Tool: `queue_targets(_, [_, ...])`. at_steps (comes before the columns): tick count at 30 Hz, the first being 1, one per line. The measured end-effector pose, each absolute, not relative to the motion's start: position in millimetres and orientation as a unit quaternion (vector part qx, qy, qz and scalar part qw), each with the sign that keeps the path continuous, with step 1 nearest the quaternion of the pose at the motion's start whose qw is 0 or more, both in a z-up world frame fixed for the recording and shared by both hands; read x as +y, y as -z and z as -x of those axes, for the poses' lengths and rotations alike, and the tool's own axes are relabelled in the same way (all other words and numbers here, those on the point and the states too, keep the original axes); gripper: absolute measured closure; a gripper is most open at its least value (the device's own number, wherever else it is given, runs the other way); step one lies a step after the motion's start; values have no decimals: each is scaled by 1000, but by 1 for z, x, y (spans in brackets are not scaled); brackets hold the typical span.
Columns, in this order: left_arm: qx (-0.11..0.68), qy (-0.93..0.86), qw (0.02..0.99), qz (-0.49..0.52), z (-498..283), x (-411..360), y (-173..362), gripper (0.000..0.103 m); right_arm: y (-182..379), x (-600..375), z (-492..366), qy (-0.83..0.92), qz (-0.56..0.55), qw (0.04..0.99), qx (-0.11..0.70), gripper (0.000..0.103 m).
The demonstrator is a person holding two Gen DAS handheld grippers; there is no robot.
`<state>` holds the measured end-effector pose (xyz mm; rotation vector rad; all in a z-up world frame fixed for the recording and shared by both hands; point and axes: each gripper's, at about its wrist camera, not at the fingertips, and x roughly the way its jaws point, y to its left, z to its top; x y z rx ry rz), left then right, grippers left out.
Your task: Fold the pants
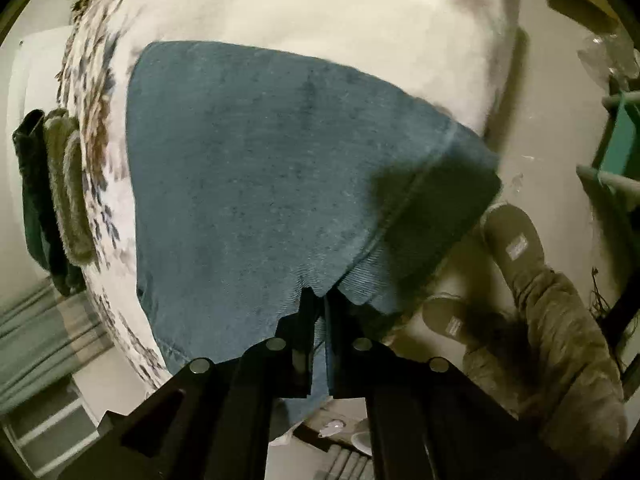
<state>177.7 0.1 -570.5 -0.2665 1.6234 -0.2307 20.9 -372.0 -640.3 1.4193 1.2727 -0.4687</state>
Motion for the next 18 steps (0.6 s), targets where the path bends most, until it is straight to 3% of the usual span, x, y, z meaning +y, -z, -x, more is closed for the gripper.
queue_targets(5, [676, 104, 722, 103, -177, 9, 541, 103, 622, -364, -19, 194, -573, 574, 551, 99])
queue_targets(10, [681, 93, 716, 122, -177, 38, 535, 103, 601, -365, -20, 181, -552, 590, 561, 99])
queue_targets(13, [699, 113, 674, 210, -174, 52, 548, 102, 602, -364, -25, 175, -523, 598, 582, 99])
queue_targets(17, [710, 123, 647, 251, -172, 36, 559, 81, 613, -368, -29, 159, -540, 579, 590, 95])
queue_targets(18, [711, 123, 647, 247, -172, 31, 561, 80, 618, -368, -30, 152, -553, 569, 589, 88])
